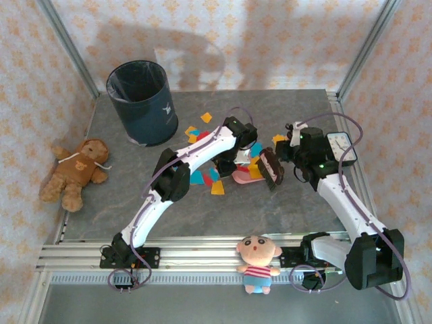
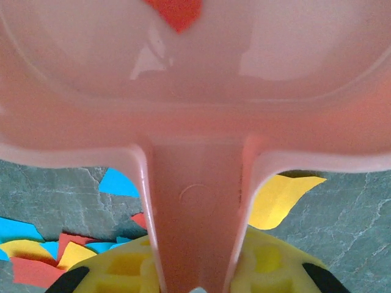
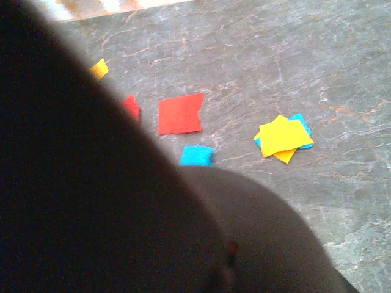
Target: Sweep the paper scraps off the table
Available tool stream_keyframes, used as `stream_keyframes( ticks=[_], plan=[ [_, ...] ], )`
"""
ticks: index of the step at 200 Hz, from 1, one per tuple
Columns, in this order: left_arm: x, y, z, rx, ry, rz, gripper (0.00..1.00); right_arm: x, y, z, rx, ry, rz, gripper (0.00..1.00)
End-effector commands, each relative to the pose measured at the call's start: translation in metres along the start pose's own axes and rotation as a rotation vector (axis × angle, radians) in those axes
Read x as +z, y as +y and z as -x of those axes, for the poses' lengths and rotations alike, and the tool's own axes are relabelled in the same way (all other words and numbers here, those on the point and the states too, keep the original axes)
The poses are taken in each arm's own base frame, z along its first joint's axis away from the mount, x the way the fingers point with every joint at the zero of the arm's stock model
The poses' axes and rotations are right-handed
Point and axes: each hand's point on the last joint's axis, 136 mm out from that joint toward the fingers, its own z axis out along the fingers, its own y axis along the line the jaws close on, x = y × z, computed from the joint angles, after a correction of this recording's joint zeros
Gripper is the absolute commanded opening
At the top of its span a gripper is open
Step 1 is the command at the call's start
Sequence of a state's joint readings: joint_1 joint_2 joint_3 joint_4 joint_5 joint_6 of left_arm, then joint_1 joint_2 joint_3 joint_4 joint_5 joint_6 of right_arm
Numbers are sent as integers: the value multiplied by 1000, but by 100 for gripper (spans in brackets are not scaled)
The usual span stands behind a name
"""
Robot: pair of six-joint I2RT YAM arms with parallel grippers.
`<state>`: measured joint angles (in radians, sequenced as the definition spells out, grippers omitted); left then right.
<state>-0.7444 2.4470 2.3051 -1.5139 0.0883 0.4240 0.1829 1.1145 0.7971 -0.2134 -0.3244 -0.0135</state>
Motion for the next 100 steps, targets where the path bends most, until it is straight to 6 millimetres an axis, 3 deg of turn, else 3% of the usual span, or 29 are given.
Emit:
stream_keyframes(
  ticks=[1,56,100],
  plan=[
    [0,-2,-9,-16,37,7,0,-15,11,14,-25,-29,34,0],
    [-1,6,-18,-65,20,18,0,-45,5,38,-37,-139,-30,0],
    [-2,13,-26,-111,8,15,0,-55,-15,62,0,-276,-152,0]
  ],
)
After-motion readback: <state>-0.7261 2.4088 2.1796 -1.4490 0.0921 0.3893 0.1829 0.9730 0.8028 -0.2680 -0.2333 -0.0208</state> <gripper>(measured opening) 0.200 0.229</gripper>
